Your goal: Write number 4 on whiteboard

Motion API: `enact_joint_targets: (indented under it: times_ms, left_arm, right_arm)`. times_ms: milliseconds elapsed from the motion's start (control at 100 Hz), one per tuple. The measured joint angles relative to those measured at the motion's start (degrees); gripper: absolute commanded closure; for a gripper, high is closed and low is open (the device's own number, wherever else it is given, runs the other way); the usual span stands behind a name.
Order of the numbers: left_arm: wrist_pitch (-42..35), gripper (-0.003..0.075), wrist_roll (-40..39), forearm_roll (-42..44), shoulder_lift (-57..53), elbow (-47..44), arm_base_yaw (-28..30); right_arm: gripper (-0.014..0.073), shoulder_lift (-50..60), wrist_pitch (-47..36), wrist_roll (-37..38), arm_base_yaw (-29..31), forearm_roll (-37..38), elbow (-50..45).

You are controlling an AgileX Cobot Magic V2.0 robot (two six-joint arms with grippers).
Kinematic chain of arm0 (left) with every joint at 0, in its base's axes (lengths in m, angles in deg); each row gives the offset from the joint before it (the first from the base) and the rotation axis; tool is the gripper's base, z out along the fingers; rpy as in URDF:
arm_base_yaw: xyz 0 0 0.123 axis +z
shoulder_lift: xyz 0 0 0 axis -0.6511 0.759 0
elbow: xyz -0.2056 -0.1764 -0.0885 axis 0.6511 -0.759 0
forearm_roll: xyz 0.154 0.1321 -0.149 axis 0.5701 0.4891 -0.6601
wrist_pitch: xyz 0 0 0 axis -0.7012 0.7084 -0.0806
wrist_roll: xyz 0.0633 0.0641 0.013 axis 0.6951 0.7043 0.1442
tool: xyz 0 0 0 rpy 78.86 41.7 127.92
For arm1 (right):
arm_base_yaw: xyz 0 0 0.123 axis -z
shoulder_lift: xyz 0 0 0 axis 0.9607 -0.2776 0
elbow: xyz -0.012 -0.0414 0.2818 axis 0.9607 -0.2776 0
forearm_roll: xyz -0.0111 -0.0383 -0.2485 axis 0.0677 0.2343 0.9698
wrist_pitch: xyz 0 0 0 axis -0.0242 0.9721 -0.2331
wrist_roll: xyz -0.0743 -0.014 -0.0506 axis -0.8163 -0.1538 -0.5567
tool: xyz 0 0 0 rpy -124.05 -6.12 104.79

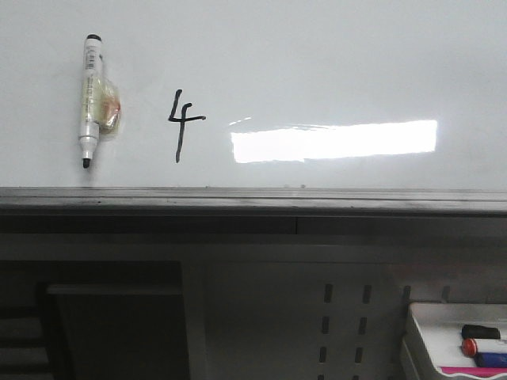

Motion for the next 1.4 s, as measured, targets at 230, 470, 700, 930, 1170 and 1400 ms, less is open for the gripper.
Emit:
enact_joint_targets:
  times_ms: [230, 470, 700, 930, 1170, 1400]
  left_arm:
    - [0.0, 0.0741, 0.0, 0.0, 0.0, -0.6, 0.0]
    - [0.2, 0.0741, 1.4, 0.1, 0.0, -3.9, 7.2]
    - [0.2, 0.0741, 5.2, -2.8, 0.0, -8.4, 18.5]
    - [4.1, 0.0741, 5.5, -5.0, 0.0, -10.1, 22.7]
    - [10.3, 0.0741, 5.6, -5.9, 0.0, -10.1, 25.2]
    - [10.4, 0.0741, 5.6, -5.9, 0.0, -10.1, 25.3]
  right_arm:
    - [0.0659, 0.0, 0.0, 0.0, 0.0, 0.1, 0.0]
    - [0.0659, 0.0, 0.0, 0.0, 0.0, 0.1, 0.0]
    - [0.0659, 0.0, 0.0, 0.0, 0.0, 0.1, 0.0]
    - [0.0659, 0.0, 0.0, 0.0, 0.0, 0.1, 0.0]
    - [0.0659, 0.0, 0.0, 0.1, 0.0, 0.1, 0.0]
    - [0.0659, 0.0, 0.0, 0.1, 0.0, 0.1, 0.0]
